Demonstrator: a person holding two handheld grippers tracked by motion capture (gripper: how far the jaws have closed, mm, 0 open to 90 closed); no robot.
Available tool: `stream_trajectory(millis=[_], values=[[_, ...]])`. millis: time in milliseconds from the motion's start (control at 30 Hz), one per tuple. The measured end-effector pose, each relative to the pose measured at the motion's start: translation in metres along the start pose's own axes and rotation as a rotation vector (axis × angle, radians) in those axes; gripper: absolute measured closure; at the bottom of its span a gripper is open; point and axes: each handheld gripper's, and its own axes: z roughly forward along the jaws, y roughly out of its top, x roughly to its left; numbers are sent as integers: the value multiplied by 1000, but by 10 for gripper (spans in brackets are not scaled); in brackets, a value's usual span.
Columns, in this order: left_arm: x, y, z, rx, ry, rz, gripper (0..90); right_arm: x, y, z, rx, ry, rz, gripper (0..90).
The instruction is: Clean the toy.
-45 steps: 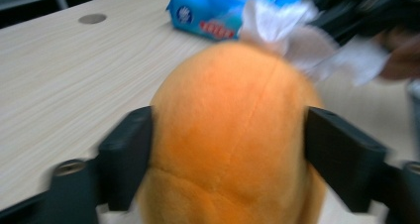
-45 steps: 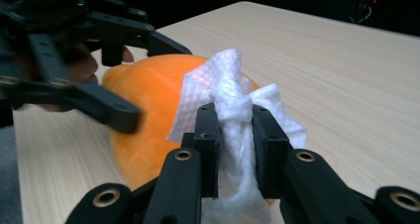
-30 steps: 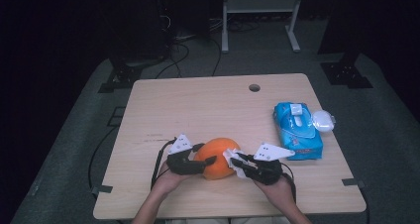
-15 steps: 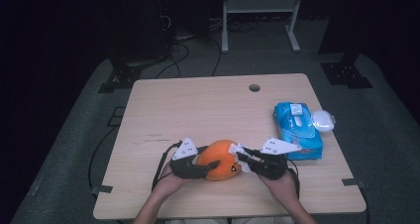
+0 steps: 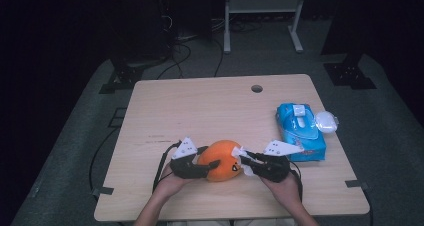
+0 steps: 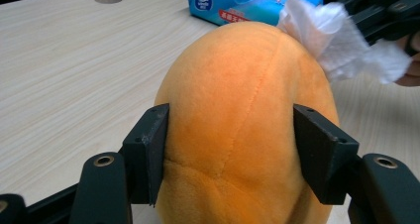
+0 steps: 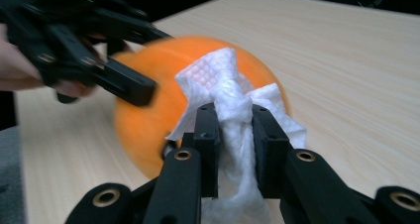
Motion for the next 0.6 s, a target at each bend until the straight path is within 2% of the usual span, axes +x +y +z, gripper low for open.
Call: stream_trajectory(millis=[33, 100, 200, 233, 300, 333, 433, 500, 600], values=[[0, 0, 0, -1, -1, -2, 360, -3, -2, 0, 11, -12, 9, 751], [-2, 1, 1, 0, 0, 9, 360, -7, -4, -1, 10, -7, 36, 751], [-8, 1, 3, -7, -6, 35, 361, 1, 4, -3, -17, 6, 17, 751], [-11, 1, 5, -11, -10, 49, 362, 3, 7, -4, -34, 20, 5, 751], [-20, 4, 7, -2, -8, 98, 363, 7, 13, -4, -44, 18, -19, 750], [-22, 5, 8, 3, -7, 108, 360, 7, 13, -4, -39, 13, -18, 750], [-25, 5, 10, -13, -26, 102, 356, -5, 3, -2, -26, 12, 30, 750], [-29, 6, 11, -4, -22, 123, 356, -7, 3, -5, -22, 1, 54, 750], [-34, 7, 12, -5, -34, 154, 353, 6, 10, -7, -35, 4, -6, 750]])
